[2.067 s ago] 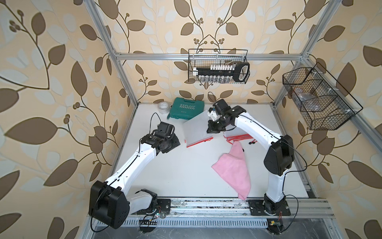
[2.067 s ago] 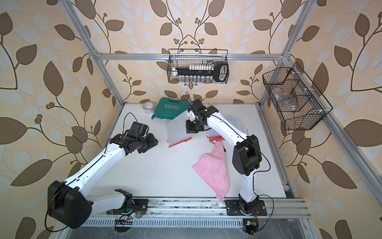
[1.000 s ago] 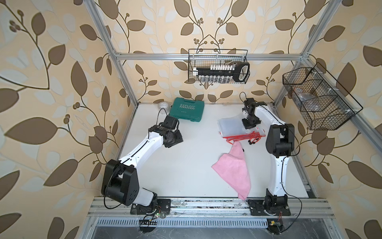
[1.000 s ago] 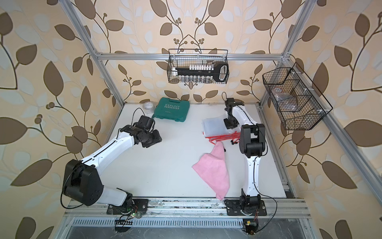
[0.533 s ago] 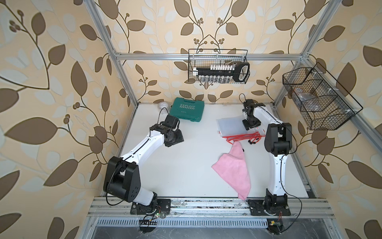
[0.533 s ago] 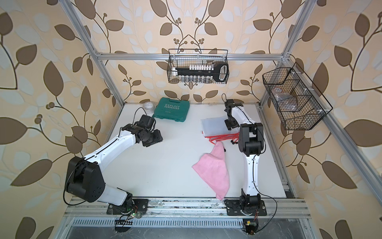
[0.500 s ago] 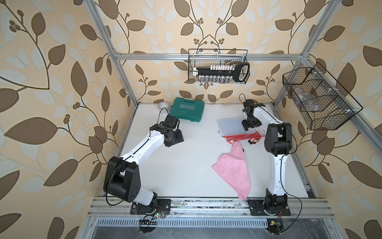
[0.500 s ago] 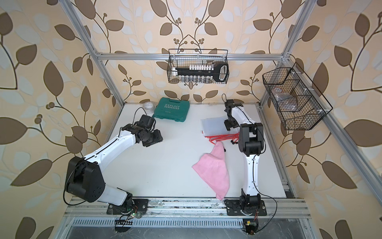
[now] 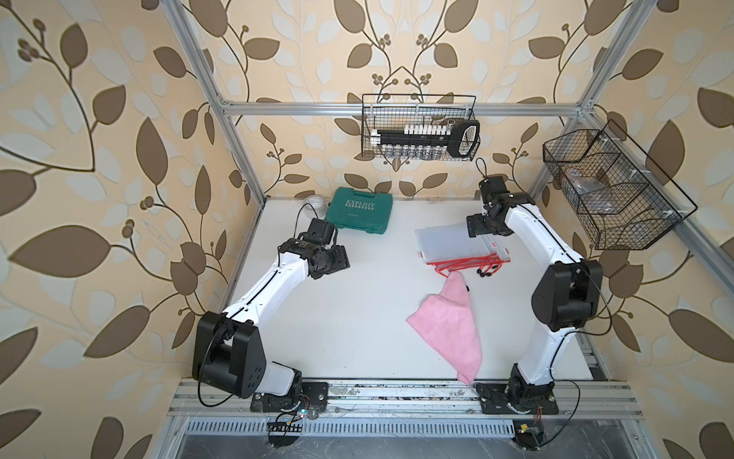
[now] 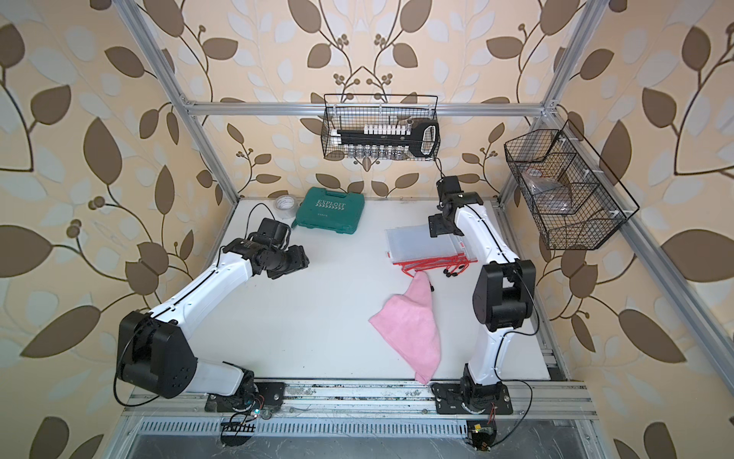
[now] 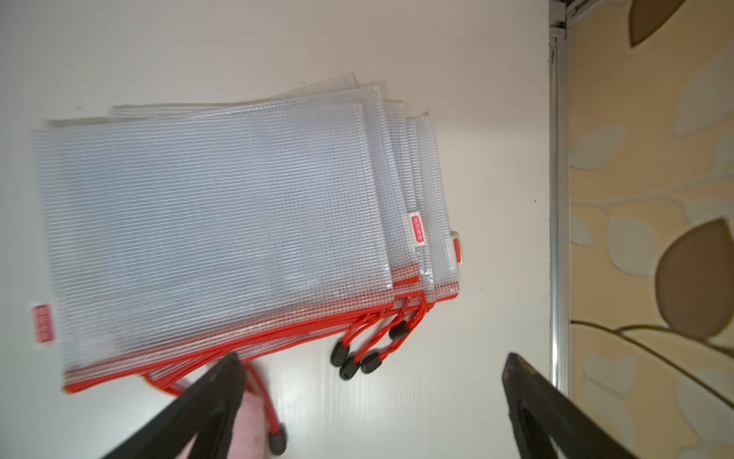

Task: Wipe the document bag
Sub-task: Place the document bag, then reset both arms

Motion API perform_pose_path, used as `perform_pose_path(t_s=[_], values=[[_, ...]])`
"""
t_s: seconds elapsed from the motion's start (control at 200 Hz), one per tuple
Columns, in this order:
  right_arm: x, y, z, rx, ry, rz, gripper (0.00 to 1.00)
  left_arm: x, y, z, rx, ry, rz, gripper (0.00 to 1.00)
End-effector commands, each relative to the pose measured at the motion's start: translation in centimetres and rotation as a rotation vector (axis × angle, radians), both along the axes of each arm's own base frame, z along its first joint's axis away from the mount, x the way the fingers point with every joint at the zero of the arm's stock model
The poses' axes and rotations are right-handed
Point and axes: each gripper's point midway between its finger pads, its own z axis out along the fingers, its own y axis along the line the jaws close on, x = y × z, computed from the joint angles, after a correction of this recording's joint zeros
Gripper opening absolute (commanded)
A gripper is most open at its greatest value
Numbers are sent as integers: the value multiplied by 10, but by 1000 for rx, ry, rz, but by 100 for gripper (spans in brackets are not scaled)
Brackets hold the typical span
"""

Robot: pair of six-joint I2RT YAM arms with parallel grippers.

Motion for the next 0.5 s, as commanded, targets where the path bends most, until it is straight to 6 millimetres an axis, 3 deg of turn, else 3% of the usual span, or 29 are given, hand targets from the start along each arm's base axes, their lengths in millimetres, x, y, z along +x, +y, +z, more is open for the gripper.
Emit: perform_pose_path(t_s=[0.0,0.055,0.07,0.1,0.33,0.495], values=[[-26,34,-11,102,-44,11,98,5,28,17,100,-103,42,84],[-35,36,-15,89,-99,1,98,6,42,15,142,-127,82,88],[-37,36,-16,90,-112,-6,98,7,47,15,156,-137,94,95],[-39,37,-18,103,-139,-3,98,9,53,13,173,-161,116,99],[-41,29,-38,93,-310,29,98,26,96,-13,406,-265,183,99],[-37,14,-47,202,-367,0,98,34,110,-22,484,-368,159,99]])
